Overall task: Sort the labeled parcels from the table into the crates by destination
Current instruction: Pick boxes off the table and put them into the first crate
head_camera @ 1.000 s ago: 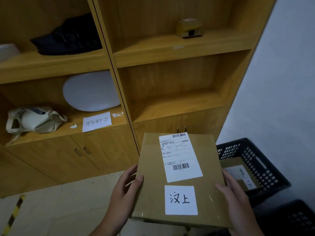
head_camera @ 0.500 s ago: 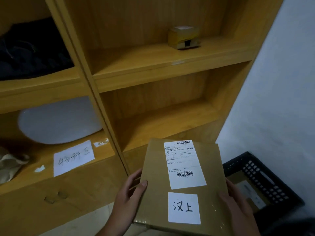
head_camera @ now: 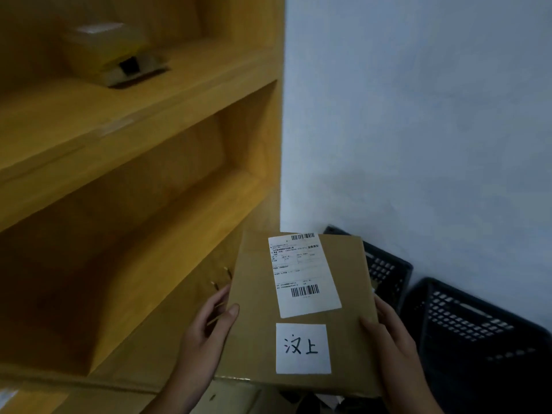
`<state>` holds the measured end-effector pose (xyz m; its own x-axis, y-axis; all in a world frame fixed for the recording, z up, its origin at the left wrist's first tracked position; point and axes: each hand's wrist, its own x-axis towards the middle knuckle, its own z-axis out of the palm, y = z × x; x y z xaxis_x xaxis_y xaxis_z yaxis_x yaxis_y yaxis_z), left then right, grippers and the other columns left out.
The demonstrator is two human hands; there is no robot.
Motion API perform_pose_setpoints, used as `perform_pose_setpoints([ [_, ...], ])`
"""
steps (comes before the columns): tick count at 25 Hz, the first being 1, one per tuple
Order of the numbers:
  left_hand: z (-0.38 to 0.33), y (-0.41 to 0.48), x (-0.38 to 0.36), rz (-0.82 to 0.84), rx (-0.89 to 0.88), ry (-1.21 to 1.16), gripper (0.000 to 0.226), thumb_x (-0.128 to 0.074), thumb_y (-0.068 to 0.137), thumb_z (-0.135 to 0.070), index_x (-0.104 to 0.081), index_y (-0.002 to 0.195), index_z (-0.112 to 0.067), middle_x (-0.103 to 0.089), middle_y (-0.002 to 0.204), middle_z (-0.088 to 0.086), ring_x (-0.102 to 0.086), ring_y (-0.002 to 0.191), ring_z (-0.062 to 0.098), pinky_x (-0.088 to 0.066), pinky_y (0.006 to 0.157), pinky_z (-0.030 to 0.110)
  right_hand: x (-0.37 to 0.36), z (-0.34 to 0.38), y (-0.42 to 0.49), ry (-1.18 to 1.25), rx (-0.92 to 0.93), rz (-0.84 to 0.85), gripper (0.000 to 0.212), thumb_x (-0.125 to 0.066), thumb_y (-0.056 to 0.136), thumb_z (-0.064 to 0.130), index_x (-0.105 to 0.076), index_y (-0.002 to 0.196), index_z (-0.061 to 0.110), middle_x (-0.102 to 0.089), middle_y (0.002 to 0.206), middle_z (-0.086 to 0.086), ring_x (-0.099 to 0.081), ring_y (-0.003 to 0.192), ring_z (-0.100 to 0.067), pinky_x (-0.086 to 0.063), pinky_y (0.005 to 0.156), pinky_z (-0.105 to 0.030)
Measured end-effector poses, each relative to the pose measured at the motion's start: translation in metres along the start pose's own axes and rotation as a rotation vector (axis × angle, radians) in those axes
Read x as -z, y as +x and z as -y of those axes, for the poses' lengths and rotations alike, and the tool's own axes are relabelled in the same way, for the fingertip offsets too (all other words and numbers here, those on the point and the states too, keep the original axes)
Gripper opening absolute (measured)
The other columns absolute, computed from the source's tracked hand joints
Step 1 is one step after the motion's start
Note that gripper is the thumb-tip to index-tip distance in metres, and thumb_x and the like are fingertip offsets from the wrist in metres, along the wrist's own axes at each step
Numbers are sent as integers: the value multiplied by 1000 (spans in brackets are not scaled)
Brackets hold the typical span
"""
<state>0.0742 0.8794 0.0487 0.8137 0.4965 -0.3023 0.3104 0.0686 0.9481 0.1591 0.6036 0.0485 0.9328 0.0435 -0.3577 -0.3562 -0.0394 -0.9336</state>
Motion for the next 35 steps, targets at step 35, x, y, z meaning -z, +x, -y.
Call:
perform_pose_setpoints([
  [35, 230, 369, -313, 654, 20, 531, 53, -52, 103, -32, -33, 147, -54, -47, 135, -34, -46, 116, -25, -46, 90, 4, 86, -254, 345, -300, -134, -627, 70, -58, 98, 34, -23, 159, 33, -42, 158, 7, -41, 141, -9, -35, 113, -30],
])
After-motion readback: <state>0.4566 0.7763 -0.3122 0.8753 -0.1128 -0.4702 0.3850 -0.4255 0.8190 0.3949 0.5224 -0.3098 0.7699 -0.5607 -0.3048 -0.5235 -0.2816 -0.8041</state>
